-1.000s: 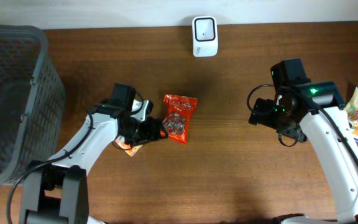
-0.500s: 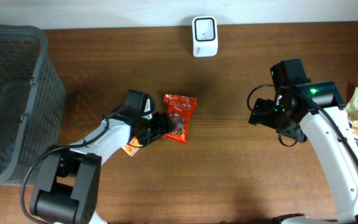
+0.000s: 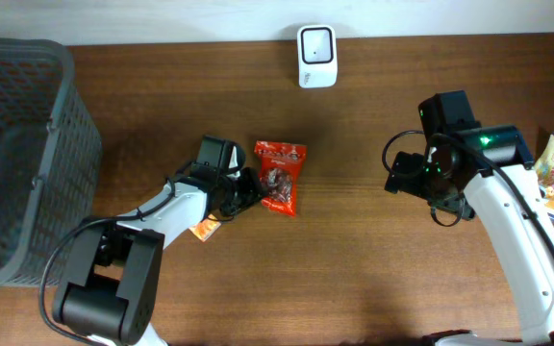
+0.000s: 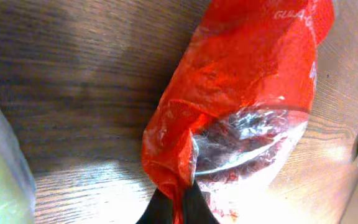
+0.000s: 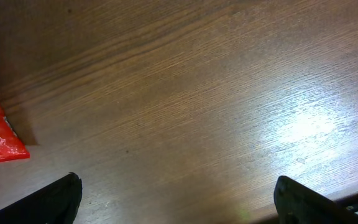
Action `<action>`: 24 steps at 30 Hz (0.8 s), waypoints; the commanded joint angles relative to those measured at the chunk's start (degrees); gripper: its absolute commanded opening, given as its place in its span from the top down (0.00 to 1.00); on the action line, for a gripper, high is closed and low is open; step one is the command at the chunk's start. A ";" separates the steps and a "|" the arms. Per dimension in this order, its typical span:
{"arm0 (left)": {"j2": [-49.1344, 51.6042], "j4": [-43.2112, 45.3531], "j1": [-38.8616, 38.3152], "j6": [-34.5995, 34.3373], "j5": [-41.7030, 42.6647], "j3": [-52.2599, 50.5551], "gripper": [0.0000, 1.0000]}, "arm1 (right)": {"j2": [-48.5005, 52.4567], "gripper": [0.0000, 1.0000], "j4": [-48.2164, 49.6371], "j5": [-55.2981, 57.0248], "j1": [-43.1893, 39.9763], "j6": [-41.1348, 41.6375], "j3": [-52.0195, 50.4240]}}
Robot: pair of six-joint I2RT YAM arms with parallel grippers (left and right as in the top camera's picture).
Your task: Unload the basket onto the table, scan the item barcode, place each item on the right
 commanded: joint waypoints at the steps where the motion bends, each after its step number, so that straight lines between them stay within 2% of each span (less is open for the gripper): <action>1: -2.32 -1.42 0.04 4.26 -2.16 0.48 1.00 | 0.04 0.01 -0.02 -0.09 -0.22 0.50 -0.09; 4: -8.92 -3.48 0.04 11.26 -4.35 2.38 1.00 | 0.04 0.01 -0.02 -0.09 -0.22 0.50 -0.09; 6: -14.82 -7.85 -0.46 19.93 -15.19 4.00 1.00 | 0.04 0.01 0.02 -0.09 -0.22 0.52 -0.09; 11: -18.25 -11.69 -5.53 32.79 -44.15 4.13 1.00 | 0.04 0.01 0.15 -0.09 -0.22 0.52 -0.09; 13: -17.42 -11.50 -7.78 36.83 -48.98 4.13 1.00 | 0.04 0.01 0.24 -0.09 -0.22 0.52 -0.09; 14: -16.20 -11.13 -9.29 37.66 -50.88 4.13 1.00 | 0.04 0.01 0.22 -0.11 -0.22 0.52 -0.09; 16: -12.17 -10.14 -12.74 37.70 -60.81 4.13 1.00 | 0.04 0.01 0.20 -0.11 -0.22 0.52 -0.09; 18: -9.75 -10.14 -14.97 37.68 -65.24 4.13 1.00 | 0.04 0.01 0.13 -0.11 -0.22 0.50 -0.09; 24: -6.27 -8.90 -28.55 37.44 -65.40 4.13 1.00 | 0.04 0.01 -0.15 -0.11 -0.22 0.52 -0.09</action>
